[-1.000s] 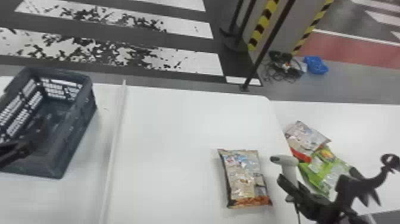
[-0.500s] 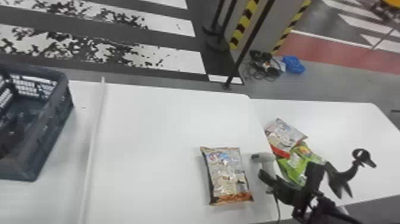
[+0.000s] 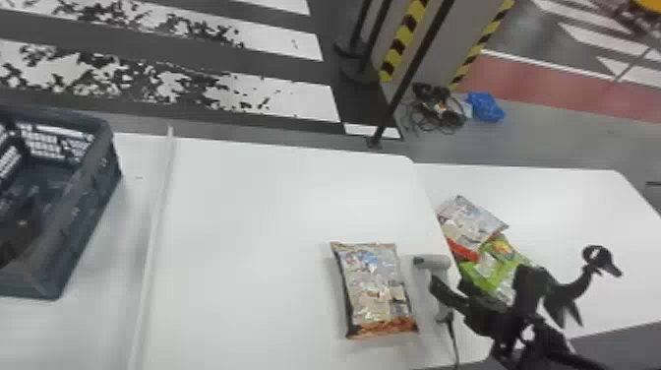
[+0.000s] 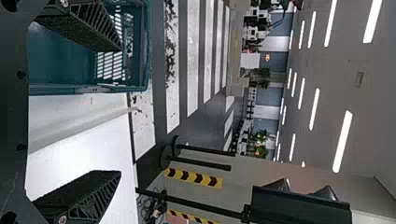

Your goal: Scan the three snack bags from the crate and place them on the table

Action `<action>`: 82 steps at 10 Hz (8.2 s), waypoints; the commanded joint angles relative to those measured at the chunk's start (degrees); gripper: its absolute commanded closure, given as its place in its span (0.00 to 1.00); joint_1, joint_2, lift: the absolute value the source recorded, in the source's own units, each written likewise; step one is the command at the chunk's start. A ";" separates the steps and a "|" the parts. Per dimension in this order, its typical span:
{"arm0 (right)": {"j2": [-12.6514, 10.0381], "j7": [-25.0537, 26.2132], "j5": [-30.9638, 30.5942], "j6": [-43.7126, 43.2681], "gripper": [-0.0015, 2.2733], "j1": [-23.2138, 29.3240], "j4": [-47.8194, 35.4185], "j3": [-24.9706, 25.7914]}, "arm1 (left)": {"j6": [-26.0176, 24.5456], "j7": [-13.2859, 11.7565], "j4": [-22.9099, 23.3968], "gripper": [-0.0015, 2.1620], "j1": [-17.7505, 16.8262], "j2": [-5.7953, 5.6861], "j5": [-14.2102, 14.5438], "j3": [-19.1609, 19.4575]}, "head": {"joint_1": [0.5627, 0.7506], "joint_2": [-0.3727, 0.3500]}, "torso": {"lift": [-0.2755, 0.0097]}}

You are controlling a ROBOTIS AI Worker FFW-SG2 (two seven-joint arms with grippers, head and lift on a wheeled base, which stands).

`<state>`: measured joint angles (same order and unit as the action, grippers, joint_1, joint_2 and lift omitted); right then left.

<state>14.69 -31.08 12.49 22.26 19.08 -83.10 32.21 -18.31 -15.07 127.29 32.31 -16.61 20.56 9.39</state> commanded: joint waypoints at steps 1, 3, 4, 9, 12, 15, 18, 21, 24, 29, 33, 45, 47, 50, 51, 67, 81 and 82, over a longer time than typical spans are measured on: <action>-0.36 -0.82 2.72 4.24 0.02 4.65 -8.74 0.93 | -0.11 0.04 0.24 0.03 0.12 0.00 0.00 0.10 | 0.70 0.03 | 0.84; -0.63 -5.66 5.00 21.29 0.03 6.94 -18.15 1.19 | -0.11 -0.05 0.33 0.03 0.39 -0.09 0.00 0.19 | 0.70 0.03 | 0.84; -0.72 -6.71 6.85 28.50 0.04 6.94 -19.73 0.75 | -0.11 -0.49 0.50 0.03 0.56 -0.09 0.00 0.19 | 0.70 0.07 | 0.84; 0.51 -9.17 1.84 29.03 0.04 -0.71 -11.82 -4.61 | -0.11 -0.93 1.82 0.03 2.06 -0.18 0.27 1.59 | 0.70 0.20 | 0.84; 1.66 -9.09 -0.71 27.97 0.05 -5.36 -3.21 -7.86 | 0.59 -1.72 2.09 0.03 2.67 0.00 1.32 3.18 | 0.70 0.21 | 0.84; 2.01 -11.02 -1.59 25.16 0.98 -5.45 -1.71 -10.41 | 0.76 -1.72 1.91 0.03 2.41 0.17 1.32 3.09 | 0.70 0.25 | 0.84; 1.66 -11.28 1.31 26.74 0.98 -1.59 -8.13 -7.60 | 1.47 -1.63 1.21 0.03 2.32 0.17 1.24 3.18 | 0.70 0.27 | 0.84; 0.69 -11.46 8.25 36.41 0.98 1.31 -20.78 -1.53 | 2.00 -1.37 0.94 0.03 2.06 0.26 1.24 3.00 | 0.70 0.27 | 0.84; 1.31 -9.88 12.74 37.29 0.98 -10.90 -12.17 11.39 | 1.82 -1.63 1.03 0.03 2.49 0.09 -0.17 2.65 | 0.70 0.23 | 0.84; 10.89 12.18 10.63 10.22 0.98 -25.93 19.03 13.94 | 0.76 -1.72 1.47 0.03 2.93 0.26 -0.35 3.18 | 0.70 0.03 | 0.84; 15.19 28.62 9.31 4.77 0.96 -34.19 35.29 3.83 | 1.64 -2.51 0.59 0.03 2.85 -0.18 0.44 3.09 | 0.70 0.03 | 0.84; 6.05 42.86 15.72 27.97 0.03 -15.82 -1.54 4.62 | 4.28 -2.42 -0.29 0.03 2.67 0.88 1.41 1.77 | 0.70 0.03 | 0.84; -1.16 40.22 16.60 26.57 0.03 -4.93 -19.82 3.13 | 4.46 -1.19 -0.37 0.03 2.76 1.05 0.97 0.36 | 0.70 0.03 | 0.84; -7.31 36.09 13.09 11.80 0.03 4.65 -30.63 -7.60 | 4.10 3.03 1.12 0.03 3.46 1.84 -0.70 -2.80 | 0.70 0.03 | 0.84; -8.01 36.09 12.12 8.11 0.03 8.17 -35.29 -12.69 | 4.10 4.79 2.09 0.03 4.78 2.90 -1.67 -3.94 | 0.70 0.04 | 0.84; -4.58 28.44 6.50 -28.10 0.05 34.54 -44.08 -27.72 | 14.12 5.31 3.32 0.07 19.11 11.34 -9.84 -8.69 | 0.70 0.33 | 0.84; -4.93 27.48 6.06 -31.62 0.05 36.12 -44.08 -27.55 | 18.87 6.02 0.94 0.07 18.40 11.51 -10.19 -11.24 | 0.70 0.30 | 0.84; -4.93 26.25 6.06 -31.79 0.05 36.30 -43.99 -27.46 | 18.17 5.58 0.15 0.07 17.79 11.42 -9.05 -10.97 | 0.70 0.30 | 0.84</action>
<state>9.78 -4.70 18.58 -9.41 55.29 -127.16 4.69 0.12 -9.45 127.80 50.37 -5.10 10.93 -1.71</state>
